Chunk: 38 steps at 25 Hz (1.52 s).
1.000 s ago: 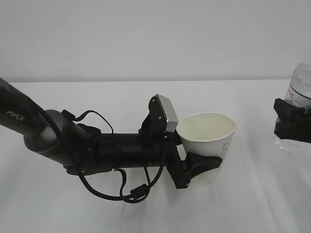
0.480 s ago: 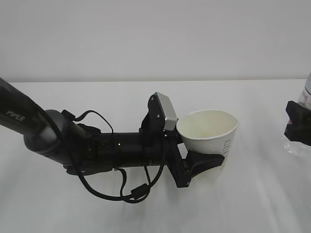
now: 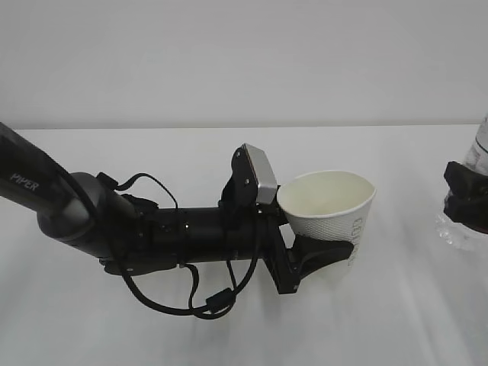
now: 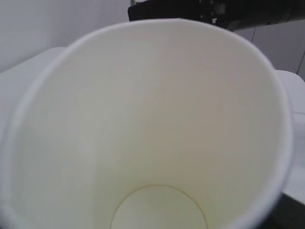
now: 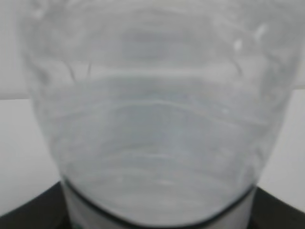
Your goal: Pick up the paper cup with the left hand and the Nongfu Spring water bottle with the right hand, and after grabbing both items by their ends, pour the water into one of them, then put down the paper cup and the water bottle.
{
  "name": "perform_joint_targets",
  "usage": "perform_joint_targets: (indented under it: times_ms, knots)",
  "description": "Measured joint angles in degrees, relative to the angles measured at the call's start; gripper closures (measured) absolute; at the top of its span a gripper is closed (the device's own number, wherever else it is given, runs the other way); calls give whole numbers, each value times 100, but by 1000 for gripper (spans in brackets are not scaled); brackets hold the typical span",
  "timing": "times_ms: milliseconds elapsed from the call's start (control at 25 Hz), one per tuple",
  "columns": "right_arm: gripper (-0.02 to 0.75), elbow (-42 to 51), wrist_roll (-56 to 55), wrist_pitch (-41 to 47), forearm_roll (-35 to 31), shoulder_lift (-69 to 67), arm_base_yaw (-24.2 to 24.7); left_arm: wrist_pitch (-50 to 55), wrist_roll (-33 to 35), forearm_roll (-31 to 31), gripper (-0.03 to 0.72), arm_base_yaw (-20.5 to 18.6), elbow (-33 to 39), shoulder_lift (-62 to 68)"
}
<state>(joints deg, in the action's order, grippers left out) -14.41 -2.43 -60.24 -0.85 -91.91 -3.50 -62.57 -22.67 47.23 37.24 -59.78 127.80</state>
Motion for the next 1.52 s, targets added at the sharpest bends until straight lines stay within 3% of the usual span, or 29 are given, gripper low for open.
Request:
perform_joint_targets:
  times_ms: [960,1520]
  knots:
    - [297,49,150,1945,227,1549,0,28,-2,0,161,0,0,0]
    - [297,48,1314,1997,217,1644,0,254,-2,456,168,0,0,0]
